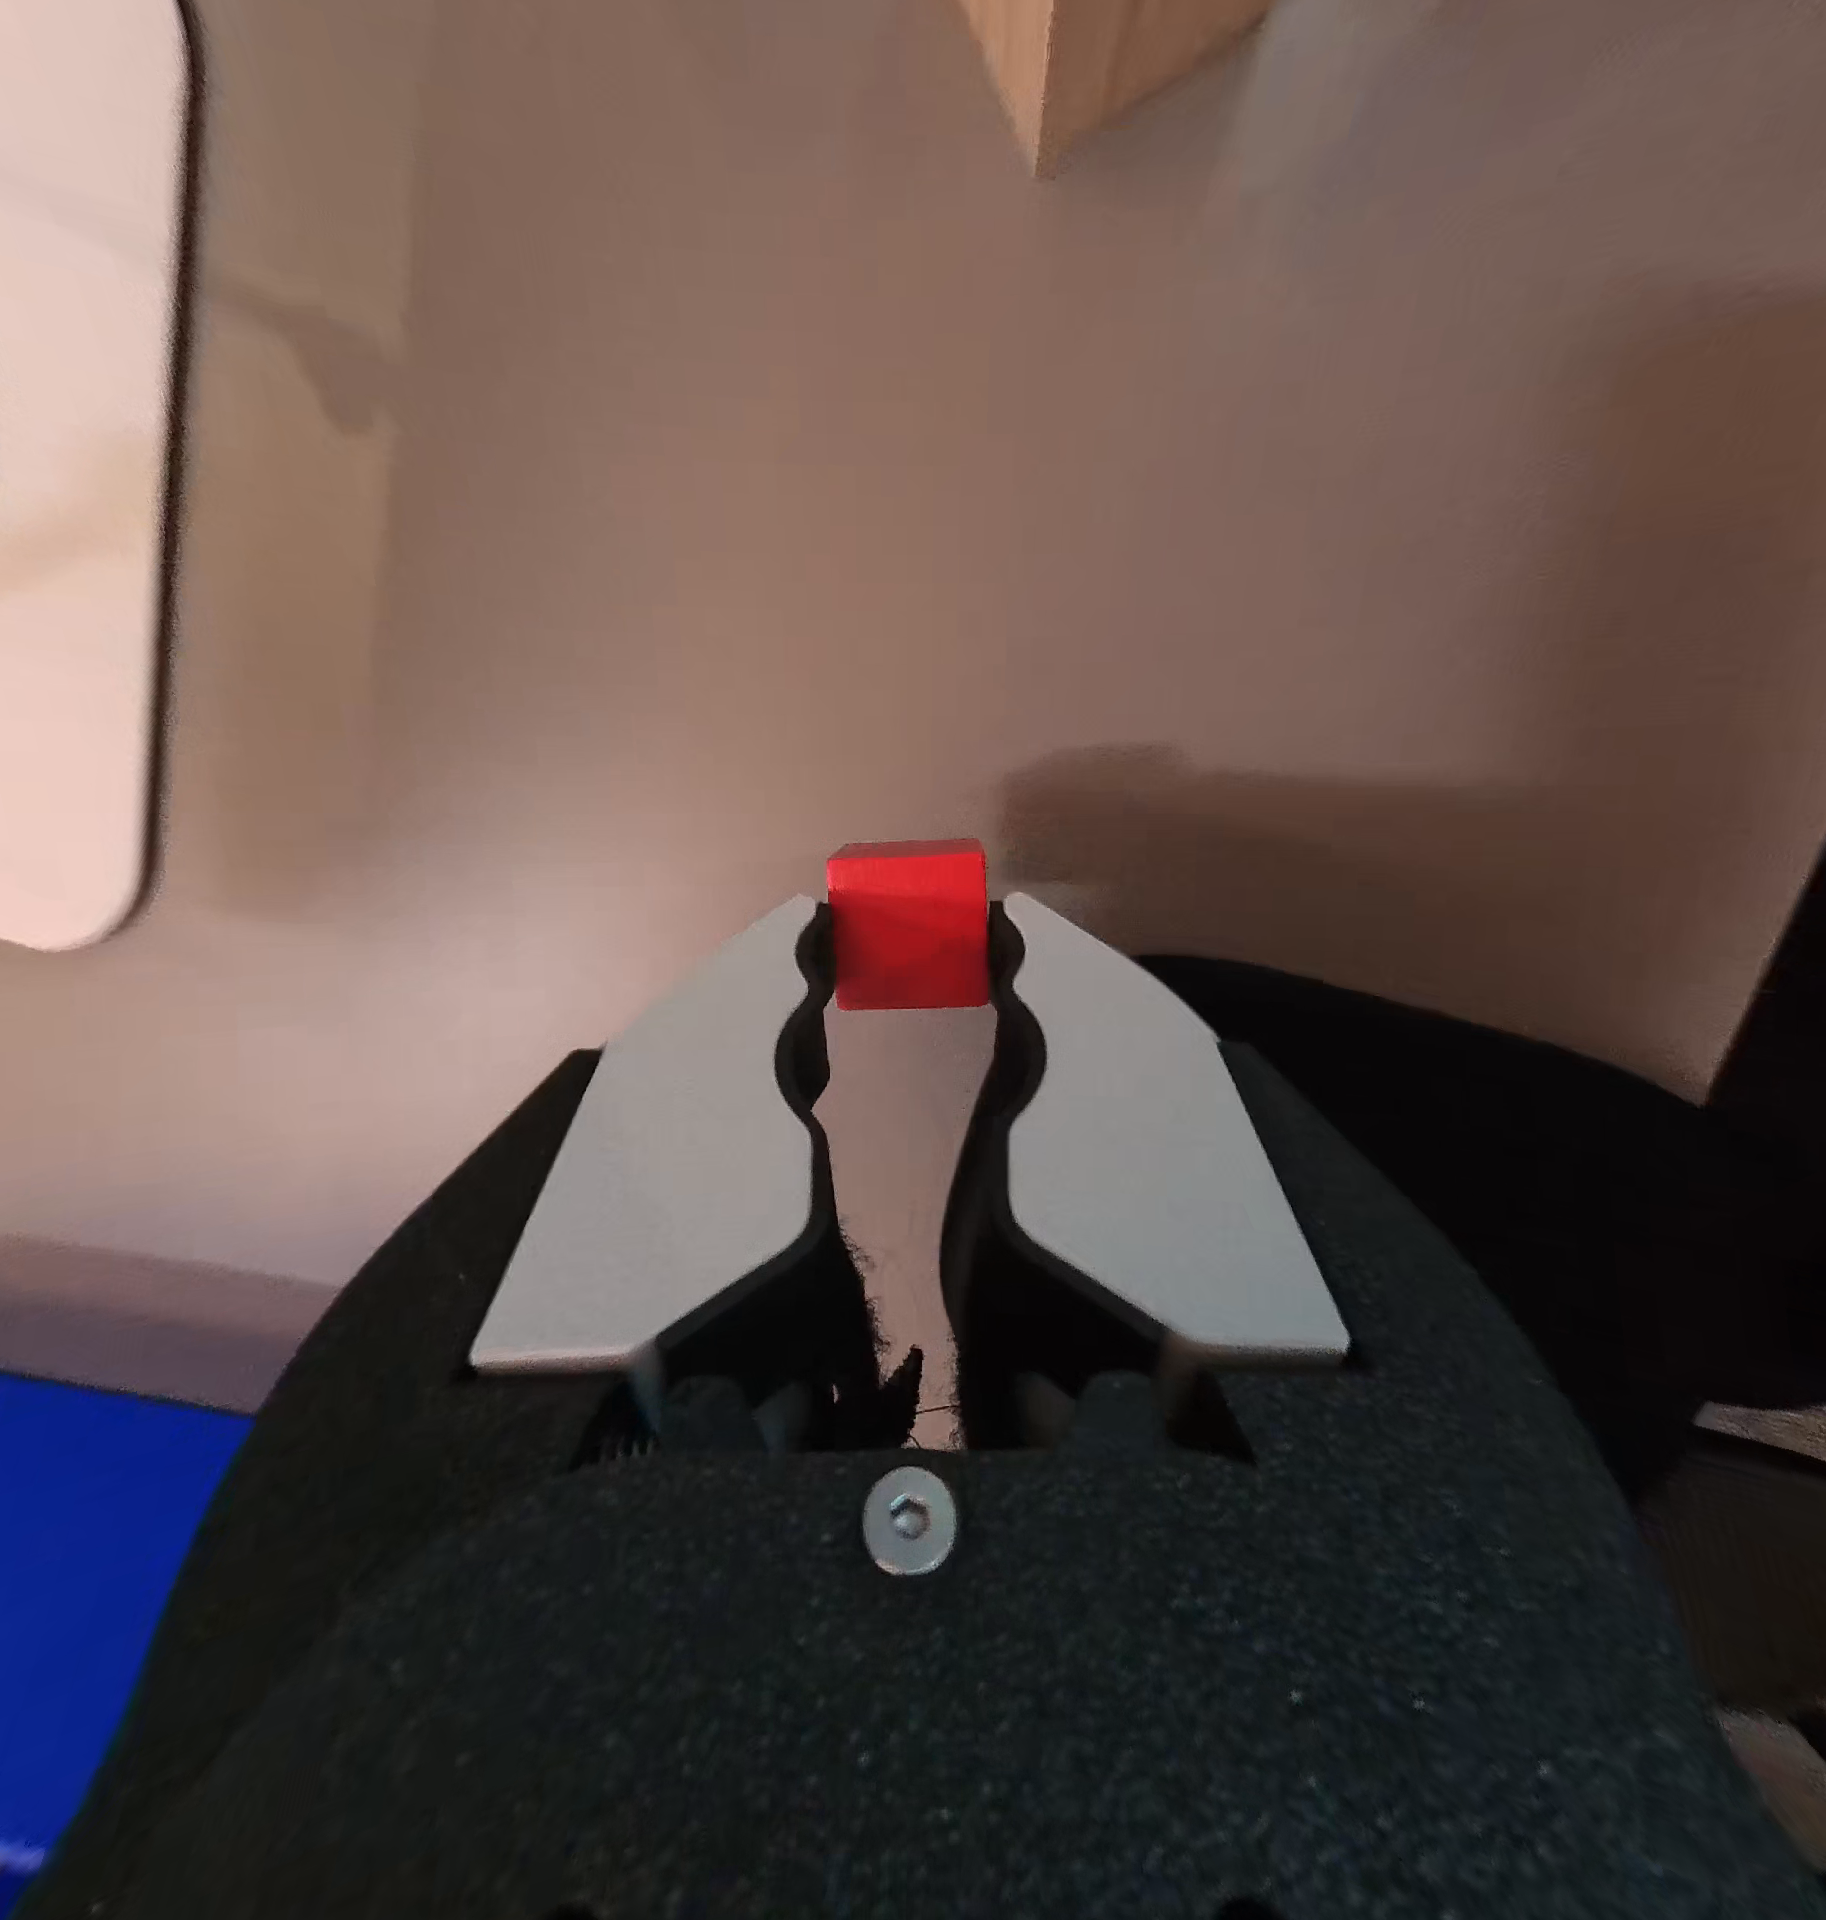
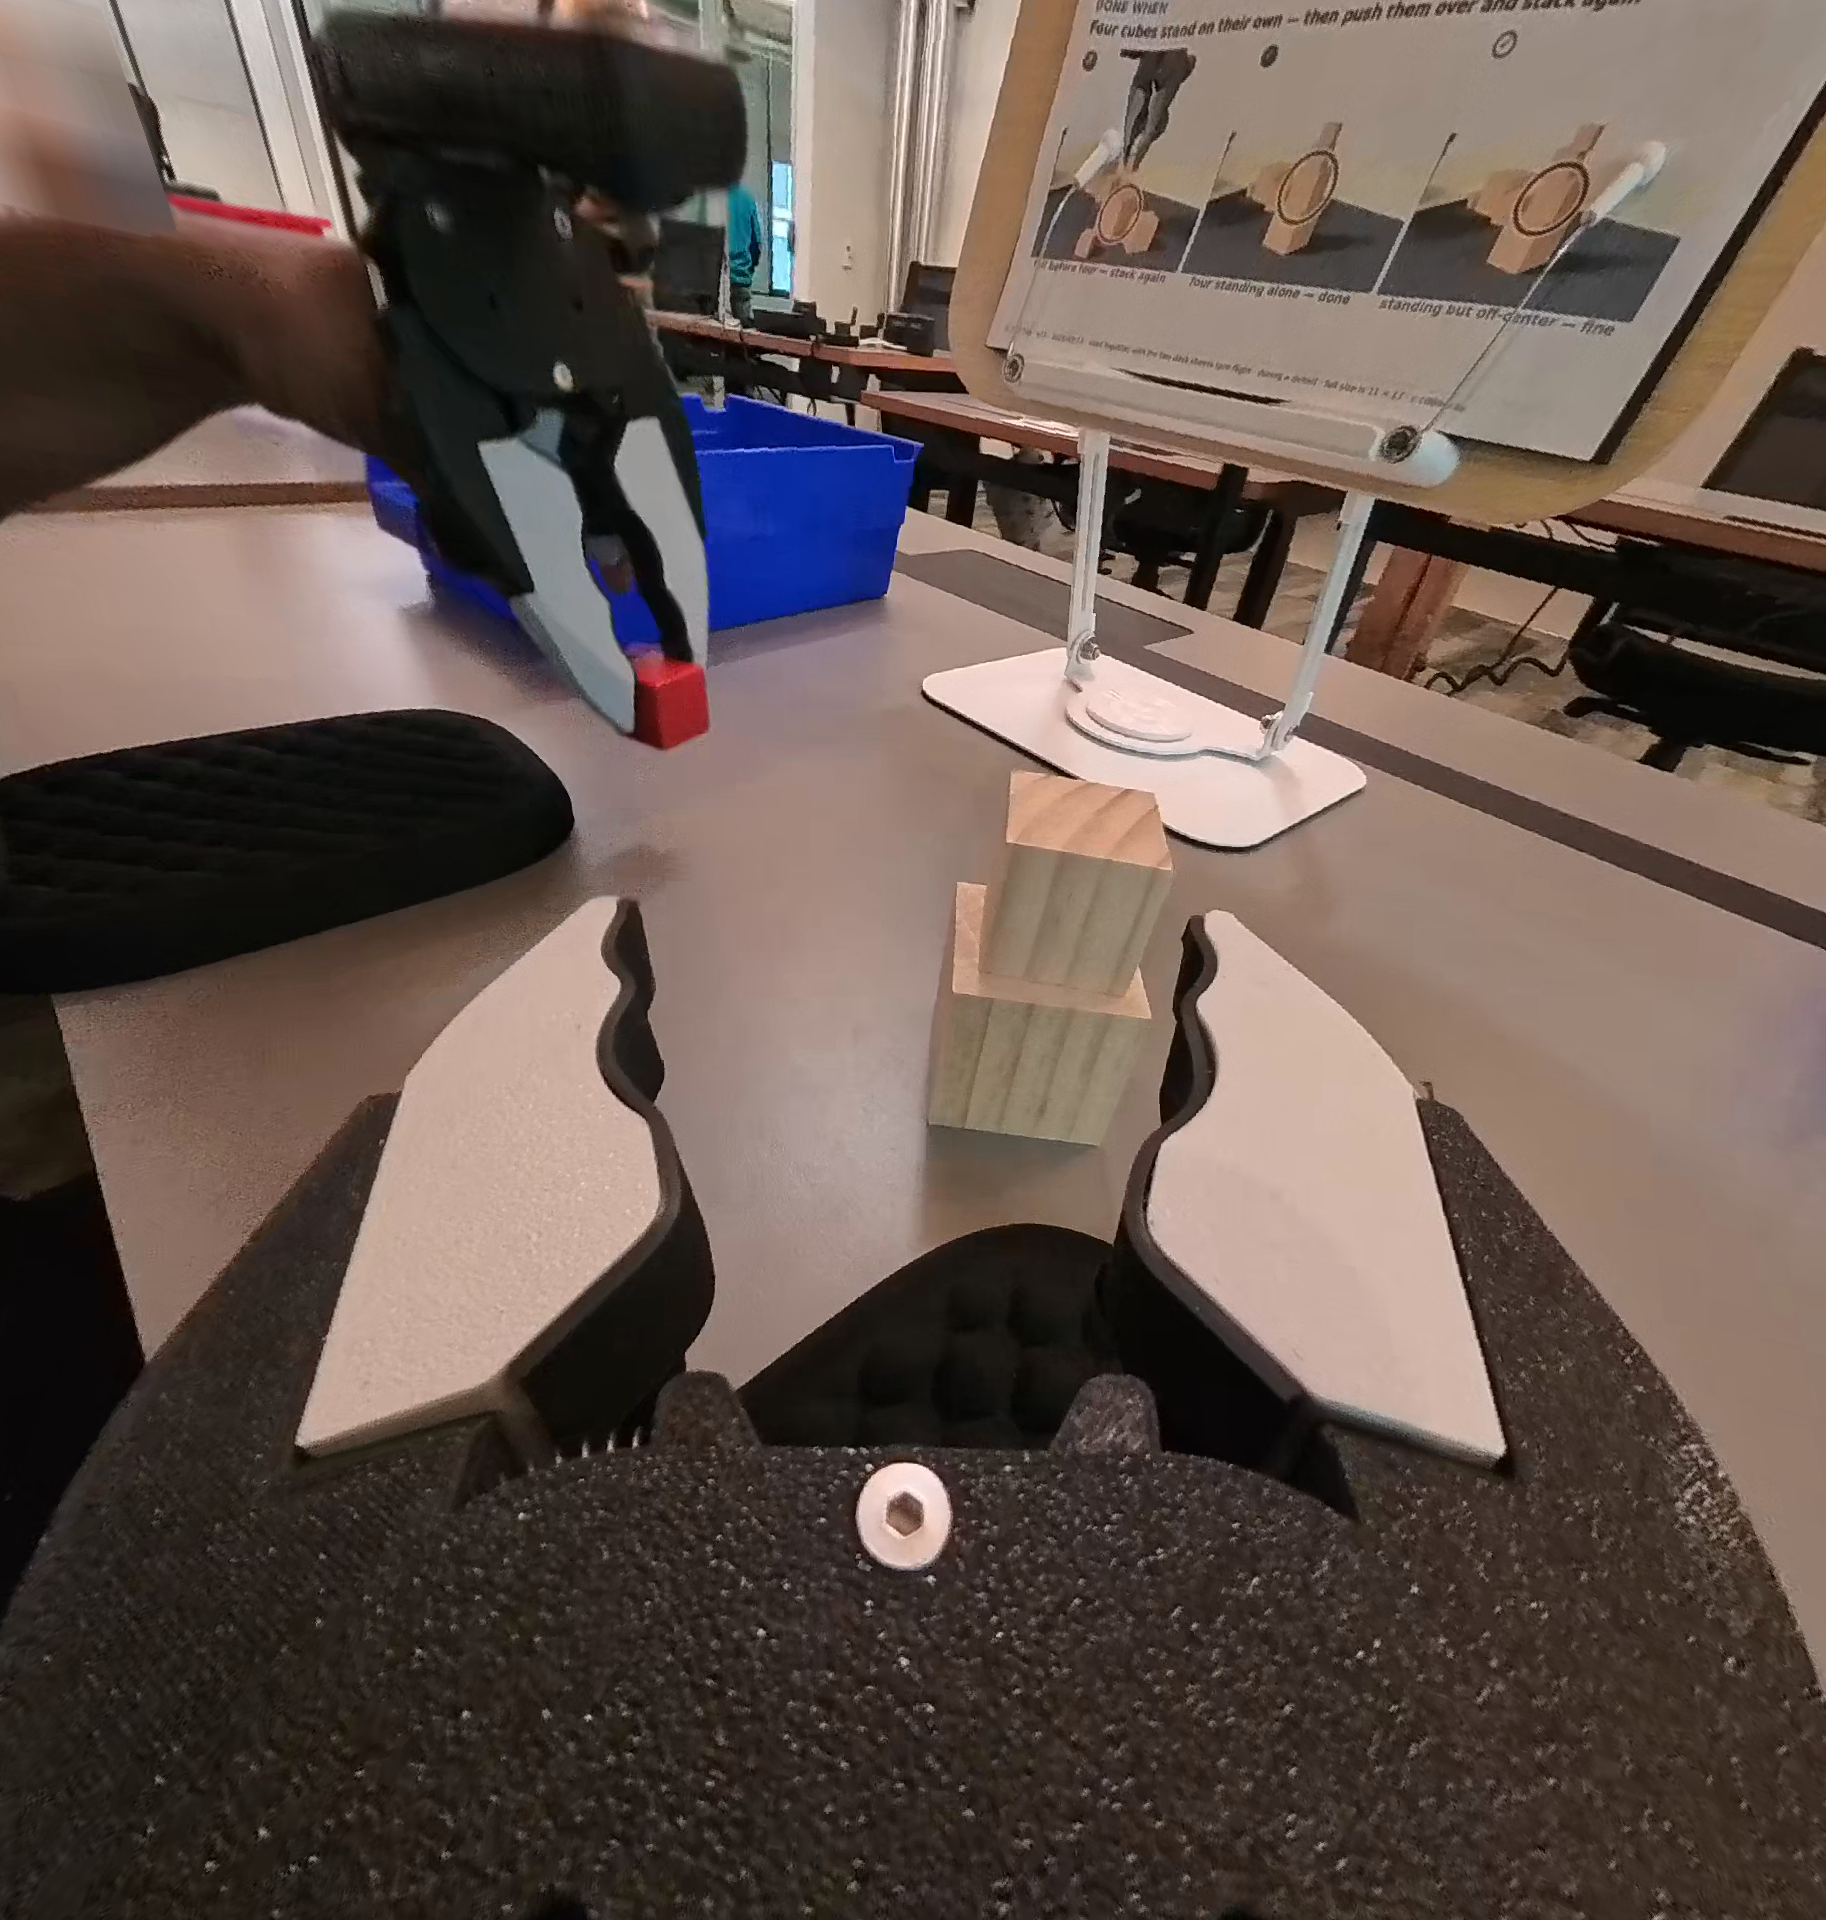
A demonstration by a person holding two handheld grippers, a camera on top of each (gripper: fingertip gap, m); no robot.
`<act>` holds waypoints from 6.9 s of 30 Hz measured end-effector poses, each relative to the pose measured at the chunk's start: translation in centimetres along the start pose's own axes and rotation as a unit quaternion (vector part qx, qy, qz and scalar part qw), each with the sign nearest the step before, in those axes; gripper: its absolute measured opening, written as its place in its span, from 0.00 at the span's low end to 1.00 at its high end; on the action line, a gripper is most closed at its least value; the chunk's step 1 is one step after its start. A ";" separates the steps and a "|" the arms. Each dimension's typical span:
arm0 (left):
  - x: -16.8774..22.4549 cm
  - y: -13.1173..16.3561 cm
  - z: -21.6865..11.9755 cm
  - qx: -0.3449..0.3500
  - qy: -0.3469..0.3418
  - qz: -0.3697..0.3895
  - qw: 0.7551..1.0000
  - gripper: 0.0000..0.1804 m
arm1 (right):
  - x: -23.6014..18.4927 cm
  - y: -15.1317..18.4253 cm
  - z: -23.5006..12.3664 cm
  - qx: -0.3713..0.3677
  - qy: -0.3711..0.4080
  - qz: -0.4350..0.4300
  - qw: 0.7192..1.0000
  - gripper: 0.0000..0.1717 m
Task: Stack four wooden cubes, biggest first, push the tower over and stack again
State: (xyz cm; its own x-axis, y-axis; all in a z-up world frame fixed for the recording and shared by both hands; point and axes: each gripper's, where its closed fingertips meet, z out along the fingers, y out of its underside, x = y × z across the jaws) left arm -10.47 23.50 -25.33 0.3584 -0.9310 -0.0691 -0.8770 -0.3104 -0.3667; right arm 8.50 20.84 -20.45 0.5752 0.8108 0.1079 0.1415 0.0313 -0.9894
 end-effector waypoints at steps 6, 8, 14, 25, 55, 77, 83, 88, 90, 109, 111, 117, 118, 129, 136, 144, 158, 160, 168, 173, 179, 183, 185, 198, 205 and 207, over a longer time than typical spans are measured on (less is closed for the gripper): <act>0.4 -6.5 -3.6 0.057 0.006 0.109 0.992 0.15 | 0.0 -0.1 -0.1 0.004 -0.002 0.003 1.000 0.54; 0.5 -8.7 -4.2 0.075 0.002 0.187 0.980 0.15 | 0.0 -0.1 -0.1 0.003 -0.003 0.004 1.000 0.54; 1.8 -13.5 -3.9 0.059 0.051 0.362 0.929 0.15 | 0.3 -0.3 -0.3 0.015 -0.009 0.024 1.000 0.53; 2.5 -18.0 -0.4 -0.022 0.155 0.460 0.874 0.15 | 0.6 -0.9 -0.9 0.044 -0.016 0.048 0.998 0.51; 1.7 -19.6 0.6 0.004 0.102 0.446 0.889 0.30 | 0.8 -1.2 -1.2 0.061 -0.018 0.057 0.996 0.48; -7.6 9.0 -3.2 0.026 -0.144 -0.262 0.954 0.15 | 0.3 -0.5 -0.5 0.024 -0.012 0.029 0.999 0.44; -8.4 11.0 -1.3 -0.024 -0.194 -0.241 0.951 0.15 | 0.0 -0.5 -0.4 0.022 -0.016 0.021 0.999 0.43; -9.0 11.8 -0.9 -0.075 -0.248 -0.230 0.938 0.18 | 0.1 -0.6 -0.6 0.029 -0.018 0.025 0.999 0.42; -9.1 11.8 -0.7 -0.075 -0.260 -0.237 0.933 0.23 | 0.0 -0.7 -0.6 0.031 -0.019 0.025 0.999 0.41; -8.0 11.4 0.9 -0.041 -0.170 -0.300 0.938 0.13 | -0.4 -0.5 -0.4 0.020 -0.017 0.001 1.000 0.40; -7.7 11.4 0.9 -0.035 -0.161 -0.299 0.940 0.13 | -0.4 -0.5 -0.4 0.019 -0.017 0.000 1.000 0.40; -6.4 10.5 0.6 -0.012 -0.138 -0.279 0.950 0.12 | -0.4 -0.4 -0.4 0.017 -0.017 -0.003 1.000 0.40; -6.2 10.2 0.4 -0.009 -0.136 -0.272 0.953 0.12 | -0.4 -0.4 -0.4 0.017 -0.017 -0.003 1.000 0.40; -2.3 0.9 -4.3 0.088 -0.087 -0.148 0.981 0.12 | -0.4 -0.4 -0.3 0.016 -0.019 0.000 1.000 0.39; 1.1 -7.0 -6.8 0.132 -0.038 -0.027 0.990 0.12 | -0.4 -0.4 -0.4 0.018 -0.020 0.004 1.000 0.39; 3.3 -13.5 -7.3 0.130 -0.011 0.090 0.987 0.12 | -0.4 -0.4 -0.4 0.020 -0.022 0.006 1.000 0.39; 4.7 -20.5 -6.9 0.109 0.030 0.229 0.967 0.12 | 0.2 -0.7 -0.7 0.034 -0.029 0.041 0.998 0.39; 4.8 -20.9 -6.3 0.098 0.032 0.242 0.965 0.12 | 0.3 -0.8 -0.7 0.037 -0.030 0.047 0.998 0.39; 3.1 -19.9 -2.5 0.010 0.033 0.245 0.969 0.12 | 0.3 -0.9 -0.9 0.044 -0.034 0.051 0.997 0.38; 3.1 -19.9 -1.5 0.006 0.070 0.210 0.975 0.12 | 0.2 -0.9 -0.8 0.041 -0.034 0.046 0.997 0.38; 3.2 -19.6 -0.7 0.002 0.104 0.224 0.969 0.12 | 0.2 -0.9 -0.9 0.043 -0.033 0.046 0.997 0.38; 3.5 -19.1 -0.3 0.003 0.134 0.289 0.948 0.12 | 0.1 -0.9 -0.9 0.042 -0.033 0.041 0.998 0.38; 3.6 -18.7 -0.2 -0.003 0.148 0.333 0.931 0.12 | 0.0 -0.9 -0.8 0.041 -0.034 0.039 0.998 0.38; 3.3 -20.1 -0.6 0.055 0.188 0.457 0.868 0.12 | 0.2 -1.1 -1.0 0.051 -0.037 0.051 0.997 0.38; 3.6 -19.5 -0.7 0.057 0.216 0.479 0.849 0.12 | 0.3 -1.1 -1.0 0.051 -0.037 0.054 0.997 0.38; 3.4 -19.3 -0.5 0.047 0.213 0.483 0.848 0.12 | 0.3 -1.1 -1.0 0.051 -0.037 0.055 0.997 0.38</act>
State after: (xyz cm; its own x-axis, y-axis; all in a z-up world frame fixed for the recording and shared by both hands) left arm 7.54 26.21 -18.02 -0.6793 -0.7325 -0.0456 -0.6580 0.6354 -0.4042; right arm 9.34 20.43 -19.26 0.5211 0.8535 -0.0045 -0.0041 -0.0028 -1.0000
